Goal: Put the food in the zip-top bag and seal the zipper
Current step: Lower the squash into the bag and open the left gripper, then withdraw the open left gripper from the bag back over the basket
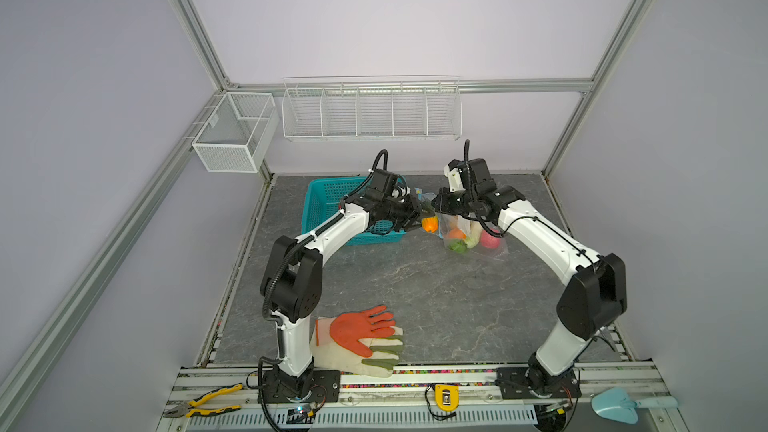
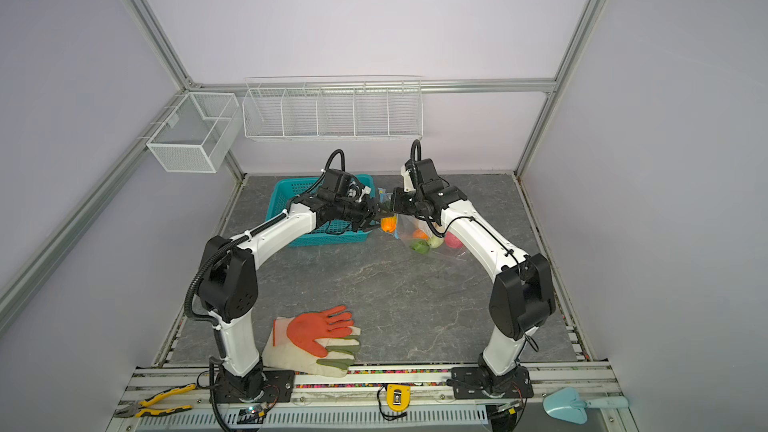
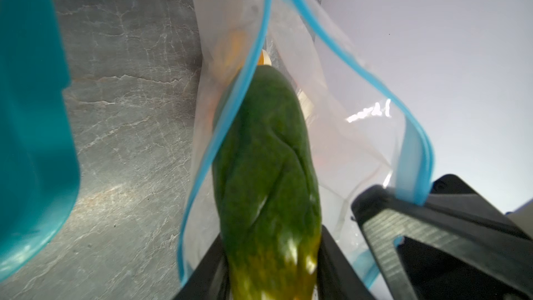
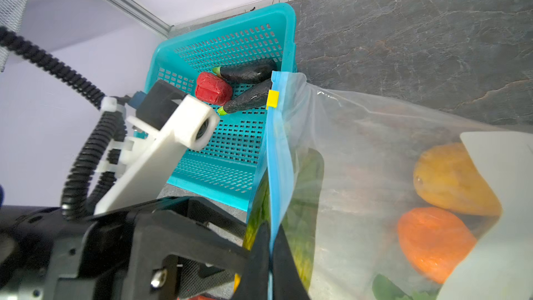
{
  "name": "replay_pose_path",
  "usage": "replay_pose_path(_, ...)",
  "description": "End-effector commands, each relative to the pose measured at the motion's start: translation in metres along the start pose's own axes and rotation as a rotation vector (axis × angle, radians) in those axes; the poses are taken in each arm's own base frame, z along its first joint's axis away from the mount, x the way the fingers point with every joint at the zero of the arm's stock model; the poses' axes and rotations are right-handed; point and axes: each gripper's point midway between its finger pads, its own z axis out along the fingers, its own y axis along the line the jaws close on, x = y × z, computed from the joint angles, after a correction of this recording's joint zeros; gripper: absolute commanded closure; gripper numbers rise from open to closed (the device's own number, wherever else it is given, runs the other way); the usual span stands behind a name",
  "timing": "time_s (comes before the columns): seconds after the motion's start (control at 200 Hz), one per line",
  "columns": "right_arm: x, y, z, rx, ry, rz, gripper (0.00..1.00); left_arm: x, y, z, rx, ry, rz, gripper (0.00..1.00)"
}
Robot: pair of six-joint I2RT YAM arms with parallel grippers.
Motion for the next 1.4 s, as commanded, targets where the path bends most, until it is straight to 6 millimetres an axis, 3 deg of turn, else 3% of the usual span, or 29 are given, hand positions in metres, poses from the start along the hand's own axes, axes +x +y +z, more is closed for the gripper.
replay_pose_path(0.0, -0.010, 0.013, -0.010, -0.038, -0.036, -0.015, 0.93, -0.004, -0.009, 0.001, 0.009, -0.012, 0.026, 0.52)
replay_pose_path(0.275, -0.009, 0.014, -0.010, -0.039, -0.034, -0.016, 0.93, -0.004, -0.009, 0.000, 0.007, -0.012, 0.030, 0.43)
replay_pose_path(0.72, -0.009, 0.012, -0.011, -0.030, -0.038, -0.017, 0.93, -0.002, -0.013, -0.011, -0.015, -0.031, 0.063, 0.43)
replay_pose_path(1.175, -0.004, 0.009, -0.013, -0.027, -0.039, -0.013, 0.93, -0.025, 0.001, -0.066, -0.176, -0.166, 0.129, 0.41)
replay_pose_path(1.27, -0.004, 0.008, -0.013, -0.027, -0.042, -0.011, 0.93, -0.035, 0.012, -0.081, -0.247, -0.205, 0.156, 0.40)
replay_pose_path(1.394, -0.003, 0.009, -0.011, -0.032, -0.042, -0.010, 0.93, -0.059, 0.046, -0.103, -0.421, -0.269, 0.234, 0.39)
